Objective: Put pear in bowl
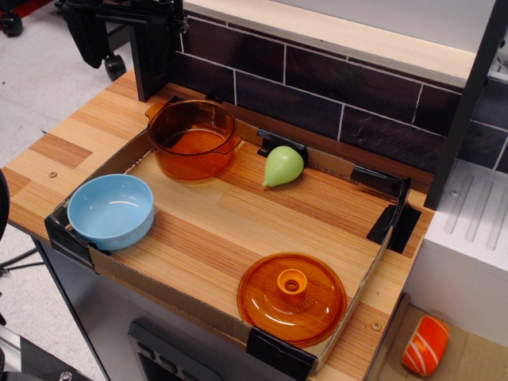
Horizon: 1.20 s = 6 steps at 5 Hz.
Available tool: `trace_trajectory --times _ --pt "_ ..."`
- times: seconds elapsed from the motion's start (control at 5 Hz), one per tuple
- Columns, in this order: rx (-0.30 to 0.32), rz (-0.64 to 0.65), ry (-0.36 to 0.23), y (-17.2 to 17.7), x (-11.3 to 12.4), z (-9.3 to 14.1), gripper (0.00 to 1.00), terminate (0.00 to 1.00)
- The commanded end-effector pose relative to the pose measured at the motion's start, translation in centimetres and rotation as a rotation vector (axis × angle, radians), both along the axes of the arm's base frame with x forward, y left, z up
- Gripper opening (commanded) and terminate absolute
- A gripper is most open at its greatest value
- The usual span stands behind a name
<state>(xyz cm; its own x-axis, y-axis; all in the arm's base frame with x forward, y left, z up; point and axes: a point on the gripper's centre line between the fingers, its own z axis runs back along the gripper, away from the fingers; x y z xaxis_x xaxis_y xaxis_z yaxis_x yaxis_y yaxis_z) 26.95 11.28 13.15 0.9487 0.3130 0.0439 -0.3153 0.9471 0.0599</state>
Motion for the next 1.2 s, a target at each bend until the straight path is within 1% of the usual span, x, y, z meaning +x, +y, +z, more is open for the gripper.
trace_trajectory --times 0.0,0.2,0.4,0.6,0.8,1.0 --pt "0.000 0.000 0.000 0.0 0.0 0.0 1.00 0.00" --pt "0.001 -0.195 0.019 -2.9 1.0 -2.2 1.00 0.00" --pt "-0.050 -0.295 -0.014 -5.7 1.4 -2.1 1.00 0.00" --pt "-0.127 -0.340 -0.058 -8.3 1.7 -1.8 1.00 0.00" --pt "-0.128 -0.390 -0.066 -10.3 2.4 -3.0 1.00 0.00" --pt "-0.200 -0.423 -0.099 -11.3 3.2 -4.0 1.00 0.00"
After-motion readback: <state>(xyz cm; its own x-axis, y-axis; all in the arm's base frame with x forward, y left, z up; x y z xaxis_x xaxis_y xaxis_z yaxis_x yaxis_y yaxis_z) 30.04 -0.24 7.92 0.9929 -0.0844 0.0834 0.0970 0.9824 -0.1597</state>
